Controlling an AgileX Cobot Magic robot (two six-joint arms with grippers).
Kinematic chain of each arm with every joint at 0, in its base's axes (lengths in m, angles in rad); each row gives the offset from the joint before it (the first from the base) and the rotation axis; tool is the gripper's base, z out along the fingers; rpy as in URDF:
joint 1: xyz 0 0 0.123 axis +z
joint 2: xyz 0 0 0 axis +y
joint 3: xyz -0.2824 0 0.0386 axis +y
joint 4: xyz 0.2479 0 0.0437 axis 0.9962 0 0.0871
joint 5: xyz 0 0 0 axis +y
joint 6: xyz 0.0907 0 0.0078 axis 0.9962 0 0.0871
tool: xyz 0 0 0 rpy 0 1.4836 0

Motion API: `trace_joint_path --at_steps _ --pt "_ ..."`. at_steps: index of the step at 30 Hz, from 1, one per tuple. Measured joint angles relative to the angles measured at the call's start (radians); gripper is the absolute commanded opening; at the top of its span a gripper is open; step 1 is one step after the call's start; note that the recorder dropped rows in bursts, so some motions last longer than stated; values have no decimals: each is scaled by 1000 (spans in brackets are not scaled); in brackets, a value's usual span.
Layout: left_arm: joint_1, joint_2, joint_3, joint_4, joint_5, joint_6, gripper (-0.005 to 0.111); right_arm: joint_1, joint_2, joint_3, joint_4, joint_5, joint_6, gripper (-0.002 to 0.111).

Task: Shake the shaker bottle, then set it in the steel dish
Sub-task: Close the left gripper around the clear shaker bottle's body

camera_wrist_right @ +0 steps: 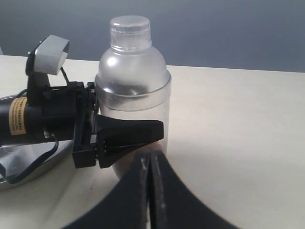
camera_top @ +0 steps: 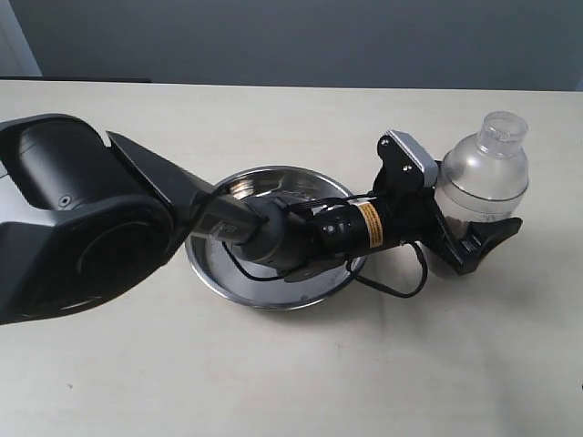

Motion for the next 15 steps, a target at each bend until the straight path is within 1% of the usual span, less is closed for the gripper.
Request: trace_joint_path --at_steps 10,14,15 --pt "0 0 -1 -4 15 0 97 0 0 0 0 0 0 -1" --pt "-6 0 -1 -81 40 0 96 0 0 0 0 0 -2 -1" --pt "-6 0 -1 -89 42 0 94 0 0 0 0 0 -2 -1"
